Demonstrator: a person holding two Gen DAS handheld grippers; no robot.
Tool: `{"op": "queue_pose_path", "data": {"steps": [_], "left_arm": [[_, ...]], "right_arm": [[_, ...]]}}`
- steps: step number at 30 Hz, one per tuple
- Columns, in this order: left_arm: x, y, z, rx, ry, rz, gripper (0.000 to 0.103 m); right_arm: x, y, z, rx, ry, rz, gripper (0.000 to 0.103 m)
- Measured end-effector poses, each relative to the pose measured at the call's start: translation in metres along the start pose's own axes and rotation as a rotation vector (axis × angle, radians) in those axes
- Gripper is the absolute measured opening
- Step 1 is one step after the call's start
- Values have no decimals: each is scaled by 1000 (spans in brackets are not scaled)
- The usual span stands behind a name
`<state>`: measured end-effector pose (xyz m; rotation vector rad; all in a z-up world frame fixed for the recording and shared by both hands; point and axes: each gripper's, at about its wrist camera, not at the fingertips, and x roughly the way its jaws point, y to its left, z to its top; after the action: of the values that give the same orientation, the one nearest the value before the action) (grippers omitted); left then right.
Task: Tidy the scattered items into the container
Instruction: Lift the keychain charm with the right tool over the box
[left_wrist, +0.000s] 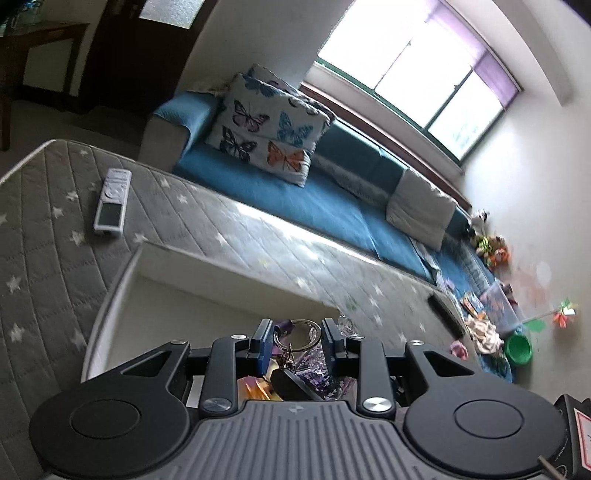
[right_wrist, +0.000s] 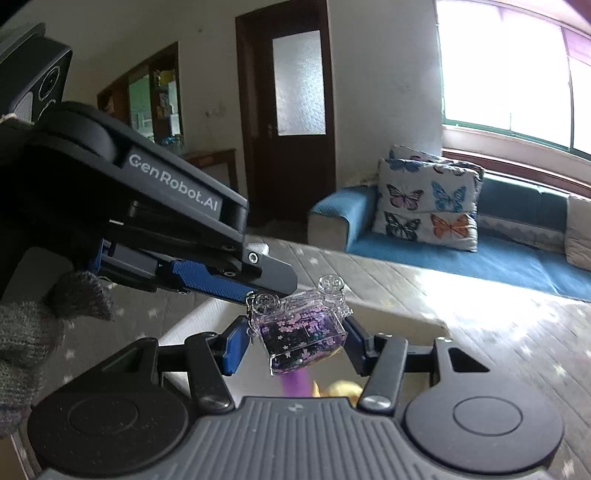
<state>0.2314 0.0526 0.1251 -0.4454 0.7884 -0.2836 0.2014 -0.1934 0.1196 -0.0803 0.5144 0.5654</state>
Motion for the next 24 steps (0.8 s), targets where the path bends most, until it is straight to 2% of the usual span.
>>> {"op": "queue_pose_path", "data": {"steps": [4,10,24], "left_arm": [[10,17,8,-23,6,20,31],[39,46,1,-73,81,52,31],[68,75,-18,-100,163,112,31]], "right_arm": [[23,1,5,-12,21,23,55],[61,-4,-6,3,112,59,55],[101,4,-35,-30,251,67,55]]}}
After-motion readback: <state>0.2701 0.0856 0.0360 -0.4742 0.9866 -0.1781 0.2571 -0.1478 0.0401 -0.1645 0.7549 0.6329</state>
